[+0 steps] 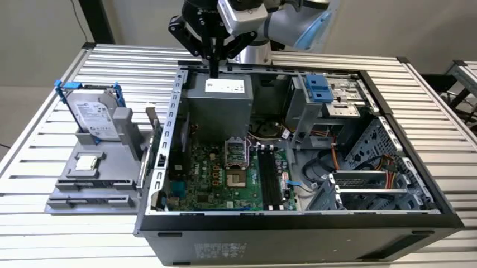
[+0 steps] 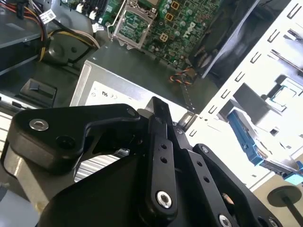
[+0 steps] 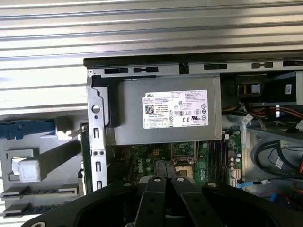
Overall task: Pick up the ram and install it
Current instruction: 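Reach for the ram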
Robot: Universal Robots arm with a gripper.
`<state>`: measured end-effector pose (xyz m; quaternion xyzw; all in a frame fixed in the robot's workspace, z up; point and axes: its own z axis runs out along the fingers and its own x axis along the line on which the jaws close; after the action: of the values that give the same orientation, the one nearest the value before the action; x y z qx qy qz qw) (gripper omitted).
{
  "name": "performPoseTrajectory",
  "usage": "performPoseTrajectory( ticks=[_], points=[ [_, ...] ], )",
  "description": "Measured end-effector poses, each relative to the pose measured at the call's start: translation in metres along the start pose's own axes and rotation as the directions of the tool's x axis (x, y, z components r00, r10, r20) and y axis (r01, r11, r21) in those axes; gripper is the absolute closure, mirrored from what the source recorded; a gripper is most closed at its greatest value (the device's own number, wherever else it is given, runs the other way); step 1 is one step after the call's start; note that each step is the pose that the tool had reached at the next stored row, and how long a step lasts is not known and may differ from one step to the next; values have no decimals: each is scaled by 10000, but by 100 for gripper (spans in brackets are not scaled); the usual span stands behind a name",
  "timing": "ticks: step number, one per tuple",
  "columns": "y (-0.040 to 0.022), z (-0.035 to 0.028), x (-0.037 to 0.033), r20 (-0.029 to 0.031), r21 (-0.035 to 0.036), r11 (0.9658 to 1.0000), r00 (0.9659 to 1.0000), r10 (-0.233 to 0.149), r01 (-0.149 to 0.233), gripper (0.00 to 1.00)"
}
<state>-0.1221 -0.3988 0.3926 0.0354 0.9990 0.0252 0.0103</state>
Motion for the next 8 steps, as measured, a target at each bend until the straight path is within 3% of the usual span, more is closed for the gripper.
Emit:
performPoseTrajectory(
  ticks=[8],
  points=[
    [-5, -1, 77, 0, 0, 10000, 10000, 2, -2, 100]
  ],
)
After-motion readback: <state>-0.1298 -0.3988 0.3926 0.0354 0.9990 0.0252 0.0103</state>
